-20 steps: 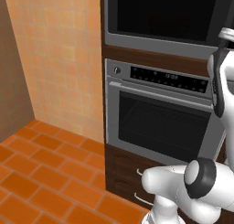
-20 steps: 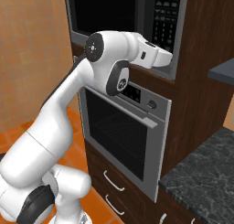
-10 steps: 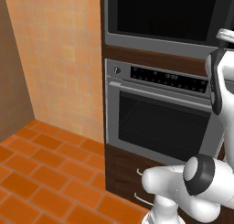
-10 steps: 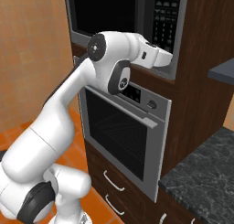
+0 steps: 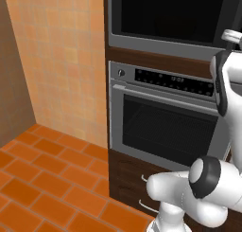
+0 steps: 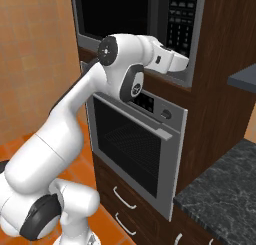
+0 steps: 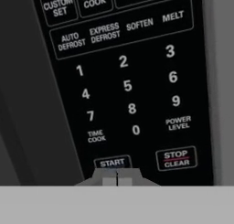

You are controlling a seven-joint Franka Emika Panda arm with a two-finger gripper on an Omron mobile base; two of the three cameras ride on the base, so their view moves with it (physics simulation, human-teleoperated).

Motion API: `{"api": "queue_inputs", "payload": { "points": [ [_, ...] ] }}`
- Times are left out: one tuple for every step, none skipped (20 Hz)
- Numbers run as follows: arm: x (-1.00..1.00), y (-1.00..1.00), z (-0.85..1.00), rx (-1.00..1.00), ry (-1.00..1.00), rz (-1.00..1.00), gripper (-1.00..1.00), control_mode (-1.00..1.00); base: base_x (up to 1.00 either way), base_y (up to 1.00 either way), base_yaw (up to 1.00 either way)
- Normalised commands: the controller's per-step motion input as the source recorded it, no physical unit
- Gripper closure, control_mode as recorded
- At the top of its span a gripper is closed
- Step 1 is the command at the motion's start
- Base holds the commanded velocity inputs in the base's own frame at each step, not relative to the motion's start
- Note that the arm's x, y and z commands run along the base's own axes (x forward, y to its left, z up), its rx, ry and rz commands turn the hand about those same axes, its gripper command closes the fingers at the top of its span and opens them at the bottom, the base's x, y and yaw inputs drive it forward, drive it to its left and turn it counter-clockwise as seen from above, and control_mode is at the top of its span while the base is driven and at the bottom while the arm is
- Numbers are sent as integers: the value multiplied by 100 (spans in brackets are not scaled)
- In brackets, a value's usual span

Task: Pick the lime from the sink and place it in the bowl. Then pick the bowl and place it in the microwave. Then close the microwave door and press the start button.

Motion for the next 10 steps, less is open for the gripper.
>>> {"api": "queue_inputs", "payload": {
  "points": [
    [10,0,-2,0,0,0,100,-100,0,0,0],
    [11,0,-4,0,0,0,100,-100,0,0,0],
    [12,-1,-4,0,0,0,100,-100,0,0,0],
    [13,-3,-5,0,0,0,100,-100,0,0,0],
    [12,-7,-4,0,0,0,100,-100,0,0,0],
    [13,-5,-6,0,0,0,100,-100,0,0,0],
    [15,-5,-6,0,0,0,100,-100,0,0,0],
    [12,-7,-7,0,0,0,100,-100,0,0,0],
    [13,-6,-10,0,0,0,100,-100,0,0,0],
    [16,-6,-16,0,0,0,100,-100,0,0,0]
  ]
}}
